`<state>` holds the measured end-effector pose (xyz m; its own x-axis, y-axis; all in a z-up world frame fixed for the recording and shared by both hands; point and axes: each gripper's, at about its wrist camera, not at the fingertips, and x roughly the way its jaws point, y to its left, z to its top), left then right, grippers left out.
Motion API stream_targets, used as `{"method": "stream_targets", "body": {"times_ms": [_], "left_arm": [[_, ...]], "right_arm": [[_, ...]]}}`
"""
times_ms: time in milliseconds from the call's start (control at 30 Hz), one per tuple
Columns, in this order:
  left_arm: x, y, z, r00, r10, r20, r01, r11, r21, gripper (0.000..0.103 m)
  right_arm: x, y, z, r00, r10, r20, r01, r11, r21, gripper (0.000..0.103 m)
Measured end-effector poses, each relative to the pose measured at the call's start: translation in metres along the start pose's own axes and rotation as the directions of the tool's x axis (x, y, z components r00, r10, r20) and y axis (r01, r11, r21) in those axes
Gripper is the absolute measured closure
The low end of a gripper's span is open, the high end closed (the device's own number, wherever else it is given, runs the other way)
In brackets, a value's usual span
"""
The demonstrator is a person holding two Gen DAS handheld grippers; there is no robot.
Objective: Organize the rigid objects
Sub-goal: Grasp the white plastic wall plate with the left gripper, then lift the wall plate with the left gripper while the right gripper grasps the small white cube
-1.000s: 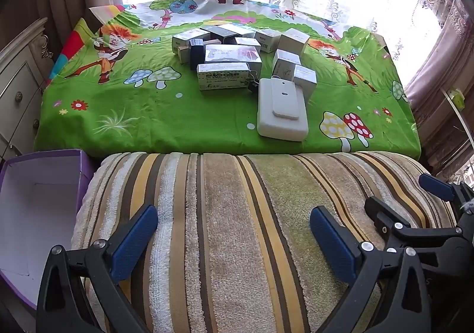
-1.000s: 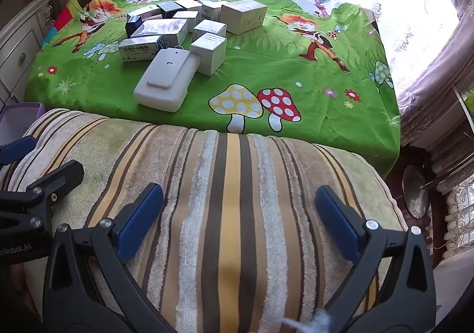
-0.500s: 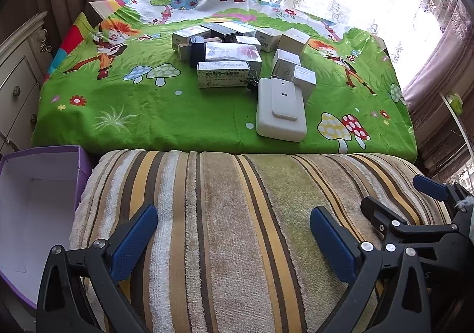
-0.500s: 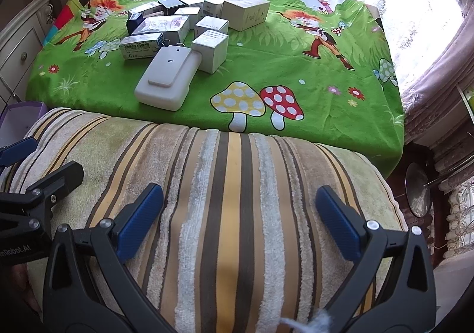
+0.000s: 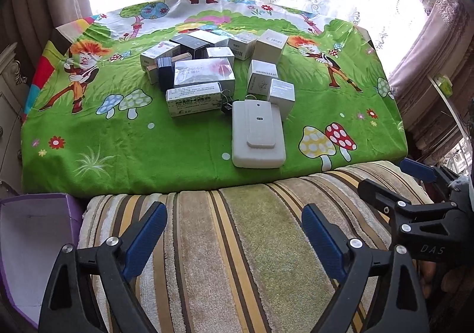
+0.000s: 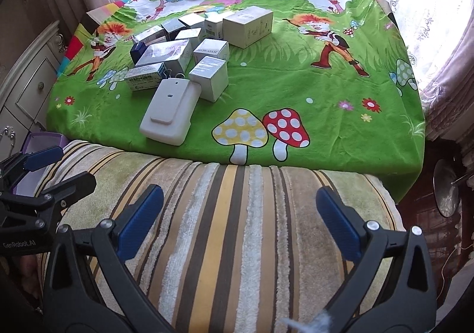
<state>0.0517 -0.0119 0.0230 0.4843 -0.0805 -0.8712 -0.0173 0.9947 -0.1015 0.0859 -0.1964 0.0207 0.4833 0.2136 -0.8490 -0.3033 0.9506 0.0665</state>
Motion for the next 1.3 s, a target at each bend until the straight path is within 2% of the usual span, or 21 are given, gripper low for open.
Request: {"method": "stream_targets", "body": {"times_ms": [167,367,633,700,733,833,900,933,1067,1200,1300], "left_arm": [[0.026,-0.013,0.032,0.999,-0.015,-0.046,0.016,0.999,0.033,0.01],[0.073,-0.018,0.061,0.99,0.0,-0.139,0.003,1.0,0.021,0.01],[0.11,-0.032,0.068,0.98,0.021,-0.197,-0.008,0.998,0.066,0.01],[0.117,-0.036,0.066,0.977,0.029,-0.211,-0.011,0.996,0.088,0.013],[0.12,-0.038,0.065,0.976,0.033,-0.218,-0.012,0.995,0.097,0.018],[0.123,-0.043,0.066,0.98,0.067,-0.189,-0.042,0.99,0.135,0.024],[0.123,-0.044,0.066,0.983,0.061,-0.171,-0.036,0.989,0.147,0.03],[0.121,-0.044,0.065,0.985,0.058,-0.161,-0.035,0.988,0.147,0.037],[0.114,-0.038,0.066,0.989,0.021,-0.148,-0.003,0.993,0.12,0.037],[0.089,-0.02,0.062,0.995,-0.024,-0.094,0.032,0.996,0.079,0.037],[0.07,0.0,0.056,0.996,-0.074,-0.052,0.075,0.997,0.015,0.037]], "right_arm": [[0.013,-0.015,0.021,1.0,-0.004,-0.011,0.004,1.0,0.014,0.0],[0.033,-0.039,0.035,0.999,0.014,-0.031,-0.011,0.994,0.105,0.001],[0.048,-0.057,0.04,0.999,-0.001,-0.042,0.01,0.98,0.196,0.001],[0.051,-0.057,0.039,0.999,-0.004,-0.047,0.013,0.98,0.2,0.001],[0.054,-0.057,0.039,0.999,-0.006,-0.053,0.017,0.979,0.202,0.001],[0.061,-0.055,0.041,0.997,-0.007,-0.079,0.022,0.98,0.197,0.001],[0.063,-0.053,0.041,0.996,-0.02,-0.089,0.037,0.982,0.188,0.001],[0.063,-0.052,0.041,0.995,-0.027,-0.091,0.043,0.982,0.182,0.002],[0.062,-0.048,0.042,0.994,-0.053,-0.099,0.069,0.983,0.171,0.002],[0.053,-0.042,0.047,0.994,-0.074,-0.084,0.086,0.984,0.156,0.002],[0.045,-0.033,0.052,0.994,-0.093,-0.061,0.101,0.986,0.136,0.002]]}}
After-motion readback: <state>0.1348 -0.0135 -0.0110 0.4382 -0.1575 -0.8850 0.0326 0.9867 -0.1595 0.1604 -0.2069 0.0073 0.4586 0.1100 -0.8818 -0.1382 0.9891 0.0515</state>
